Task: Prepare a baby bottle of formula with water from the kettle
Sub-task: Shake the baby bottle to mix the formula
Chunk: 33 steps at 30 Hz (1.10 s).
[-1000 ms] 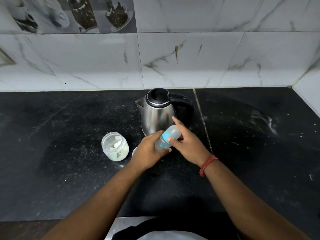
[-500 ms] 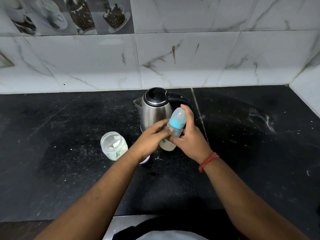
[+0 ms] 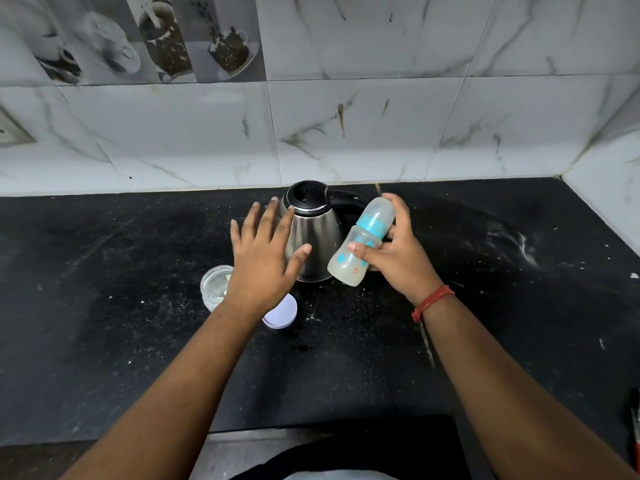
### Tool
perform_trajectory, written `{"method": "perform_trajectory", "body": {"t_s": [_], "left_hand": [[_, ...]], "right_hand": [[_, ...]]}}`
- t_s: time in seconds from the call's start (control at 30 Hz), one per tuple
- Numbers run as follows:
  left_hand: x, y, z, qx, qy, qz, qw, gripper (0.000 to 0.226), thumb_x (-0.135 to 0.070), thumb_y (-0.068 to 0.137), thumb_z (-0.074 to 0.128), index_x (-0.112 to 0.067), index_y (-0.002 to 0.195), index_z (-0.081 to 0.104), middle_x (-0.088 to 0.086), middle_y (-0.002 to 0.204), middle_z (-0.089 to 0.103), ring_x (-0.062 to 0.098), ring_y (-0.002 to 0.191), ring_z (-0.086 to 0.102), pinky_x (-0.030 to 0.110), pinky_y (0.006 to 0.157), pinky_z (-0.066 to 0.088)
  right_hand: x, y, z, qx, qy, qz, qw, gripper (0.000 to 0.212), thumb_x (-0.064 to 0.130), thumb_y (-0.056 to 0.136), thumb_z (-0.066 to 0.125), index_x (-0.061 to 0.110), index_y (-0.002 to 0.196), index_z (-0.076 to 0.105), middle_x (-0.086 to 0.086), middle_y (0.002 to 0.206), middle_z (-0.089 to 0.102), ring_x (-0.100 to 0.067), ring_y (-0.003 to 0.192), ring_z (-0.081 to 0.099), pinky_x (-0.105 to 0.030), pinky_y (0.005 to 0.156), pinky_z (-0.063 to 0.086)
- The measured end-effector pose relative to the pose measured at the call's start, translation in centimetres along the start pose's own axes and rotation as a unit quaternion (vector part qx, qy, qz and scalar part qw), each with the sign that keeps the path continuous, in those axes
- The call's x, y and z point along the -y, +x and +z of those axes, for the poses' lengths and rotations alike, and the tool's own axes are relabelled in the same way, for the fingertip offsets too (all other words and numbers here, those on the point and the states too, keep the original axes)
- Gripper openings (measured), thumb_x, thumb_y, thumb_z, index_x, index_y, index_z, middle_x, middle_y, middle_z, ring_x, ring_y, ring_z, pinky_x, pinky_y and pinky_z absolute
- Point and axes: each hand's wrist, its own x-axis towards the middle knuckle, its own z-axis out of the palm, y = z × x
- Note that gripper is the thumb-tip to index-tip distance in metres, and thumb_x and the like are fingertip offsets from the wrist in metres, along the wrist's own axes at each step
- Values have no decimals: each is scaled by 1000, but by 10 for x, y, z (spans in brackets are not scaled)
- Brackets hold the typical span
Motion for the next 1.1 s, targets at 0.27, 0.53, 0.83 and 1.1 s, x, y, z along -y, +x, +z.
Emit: {"method": "perform_trajectory", "body": {"t_s": [0.27, 0.53, 0.83, 1.1], "left_hand": [[-1, -1, -13, 22, 76, -31, 996, 79, -70, 98, 9, -27, 165, 5, 8, 172, -12, 37, 158, -16, 69, 123, 0], [-9, -8, -22, 21, 67, -33, 997, 79, -70, 98, 7, -29, 164, -3, 5, 170, -22, 34, 156, -25, 67, 123, -5], [-8, -9, -27, 27, 65, -46, 996, 80, -73, 95, 3, -32, 163, -6, 5, 171, -19, 35, 156, -24, 67, 123, -5], [-10, -6, -33, 25, 69, -49, 996, 81, -73, 94, 1, -32, 163, -5, 5, 172, -18, 36, 156, -22, 67, 123, -4]], "right_hand": [[22, 0, -10, -169, 149, 3, 974, 84, 10, 87, 77, 40, 146, 26, -5, 125, 58, -21, 103, 71, -40, 72, 64], [37, -6, -8, -122, 108, 22, 986, 84, 15, 86, 79, 36, 148, 25, -3, 122, 59, -24, 106, 71, -46, 76, 64], [47, -4, -19, -142, 103, 6, 984, 85, 20, 85, 81, 38, 147, 27, -1, 119, 60, -20, 101, 71, -40, 73, 64], [47, -3, -8, -144, 110, 3, 983, 87, 32, 75, 86, 43, 141, 30, -1, 119, 61, -24, 105, 71, -47, 79, 63]]}}
